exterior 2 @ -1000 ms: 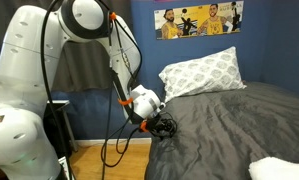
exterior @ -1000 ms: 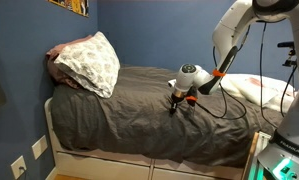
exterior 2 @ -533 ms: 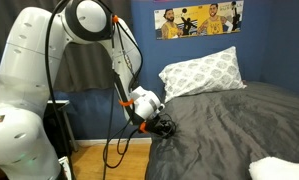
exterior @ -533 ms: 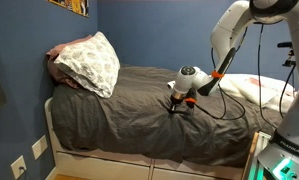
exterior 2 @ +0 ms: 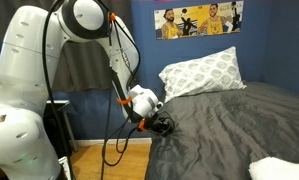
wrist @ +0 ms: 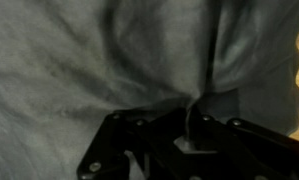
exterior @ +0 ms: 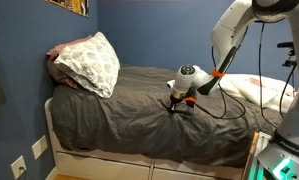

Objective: Move the blanket to the right

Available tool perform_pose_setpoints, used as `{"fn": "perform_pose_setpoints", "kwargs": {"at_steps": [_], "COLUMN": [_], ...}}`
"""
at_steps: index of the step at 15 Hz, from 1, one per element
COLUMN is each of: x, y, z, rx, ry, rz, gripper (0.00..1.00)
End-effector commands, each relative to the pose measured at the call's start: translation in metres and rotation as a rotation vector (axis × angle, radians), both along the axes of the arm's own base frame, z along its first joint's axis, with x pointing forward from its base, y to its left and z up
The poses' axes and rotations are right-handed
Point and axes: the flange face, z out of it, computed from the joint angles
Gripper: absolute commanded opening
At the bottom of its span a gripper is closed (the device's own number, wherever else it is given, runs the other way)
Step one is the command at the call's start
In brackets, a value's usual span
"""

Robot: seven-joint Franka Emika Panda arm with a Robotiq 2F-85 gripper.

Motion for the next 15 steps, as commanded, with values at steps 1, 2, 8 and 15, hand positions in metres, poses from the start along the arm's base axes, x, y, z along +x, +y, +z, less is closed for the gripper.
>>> {"fn": "perform_pose_setpoints", "kwargs": {"at_steps": [1,2,8,15], "x": [-0.001,0.0,0.008,0.027], "y": [0.002,0.002,-0.008,-0.063], "z": [0.049,0.066,0.175,0.275], "rx": [-0.056,-0.065,-0.109,-0.203], "ry": [-0.072,-0.105,-0.323,-0.503], "rz": [-0.007,-0.009,-0.018,-0.081], "gripper": [0.01,0.01,0.01,0.01]}}
